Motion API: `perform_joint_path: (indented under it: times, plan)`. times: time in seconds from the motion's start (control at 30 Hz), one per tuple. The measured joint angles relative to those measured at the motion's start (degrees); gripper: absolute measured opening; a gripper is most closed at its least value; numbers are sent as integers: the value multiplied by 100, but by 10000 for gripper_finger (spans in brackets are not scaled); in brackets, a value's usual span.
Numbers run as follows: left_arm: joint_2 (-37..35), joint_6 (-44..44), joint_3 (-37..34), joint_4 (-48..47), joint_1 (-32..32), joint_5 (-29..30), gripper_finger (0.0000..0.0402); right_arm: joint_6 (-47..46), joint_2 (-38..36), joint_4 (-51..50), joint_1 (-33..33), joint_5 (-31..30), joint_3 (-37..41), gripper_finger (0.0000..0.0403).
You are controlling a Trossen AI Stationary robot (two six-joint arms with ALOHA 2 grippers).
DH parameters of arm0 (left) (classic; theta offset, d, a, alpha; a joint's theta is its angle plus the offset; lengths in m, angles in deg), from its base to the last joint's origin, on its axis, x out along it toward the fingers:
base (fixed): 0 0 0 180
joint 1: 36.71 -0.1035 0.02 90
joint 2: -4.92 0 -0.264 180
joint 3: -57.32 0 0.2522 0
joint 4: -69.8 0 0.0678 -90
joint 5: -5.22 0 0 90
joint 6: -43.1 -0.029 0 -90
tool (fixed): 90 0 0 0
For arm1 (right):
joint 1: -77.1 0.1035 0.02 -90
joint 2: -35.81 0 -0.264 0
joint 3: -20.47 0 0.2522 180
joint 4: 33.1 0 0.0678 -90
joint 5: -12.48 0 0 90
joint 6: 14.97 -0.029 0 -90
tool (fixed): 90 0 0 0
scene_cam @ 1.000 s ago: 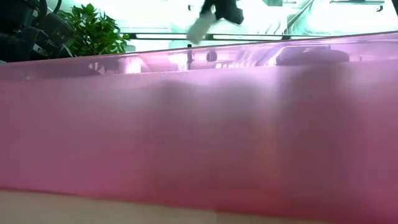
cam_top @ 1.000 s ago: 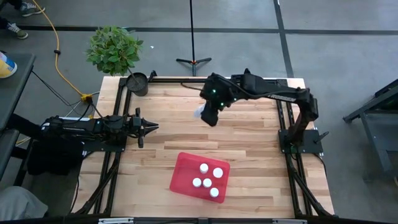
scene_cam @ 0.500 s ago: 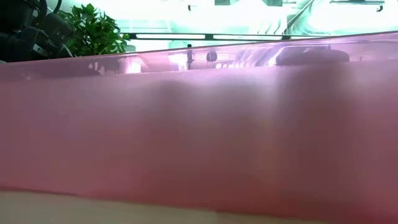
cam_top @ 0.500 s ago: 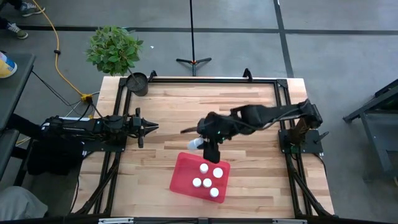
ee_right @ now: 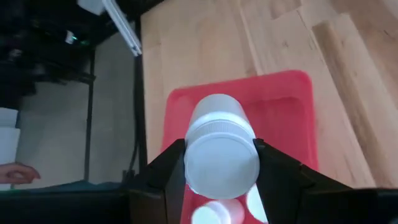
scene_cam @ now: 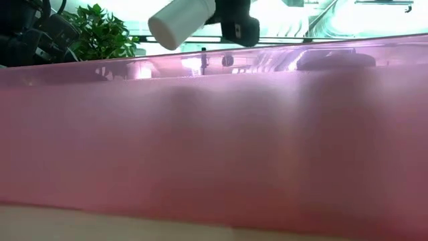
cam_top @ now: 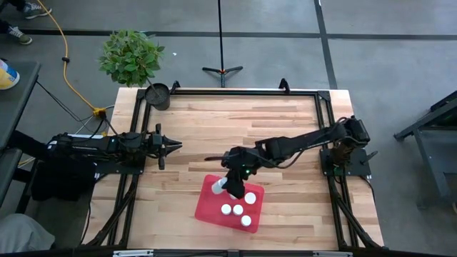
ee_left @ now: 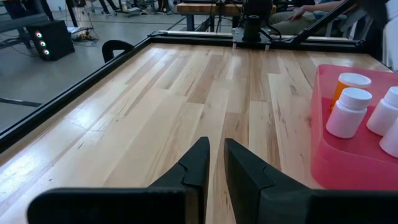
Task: Pick and place pill bottles into a basket
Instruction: Put the white medicine bottle into the red container
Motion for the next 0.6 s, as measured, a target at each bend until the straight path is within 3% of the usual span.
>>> perform_joint_path:
  times: [0.17, 0.3, 0.4, 0.6]
  plan:
    - [0, 0, 0, 0, 0, 0, 83, 258, 0, -77, -85, 42, -113, 148]
    - [0, 0, 0, 0, 0, 0, 83, 556, 281, -267, -232, 43, -788, 148]
    - [0, -2, 0, 0, 0, -2, 83, 893, 944, -1040, -324, 89, -1829, 148]
    - [0, 0, 0, 2, 0, -2, 83, 1793, 2621, -4168, -296, -352, -4522, 148]
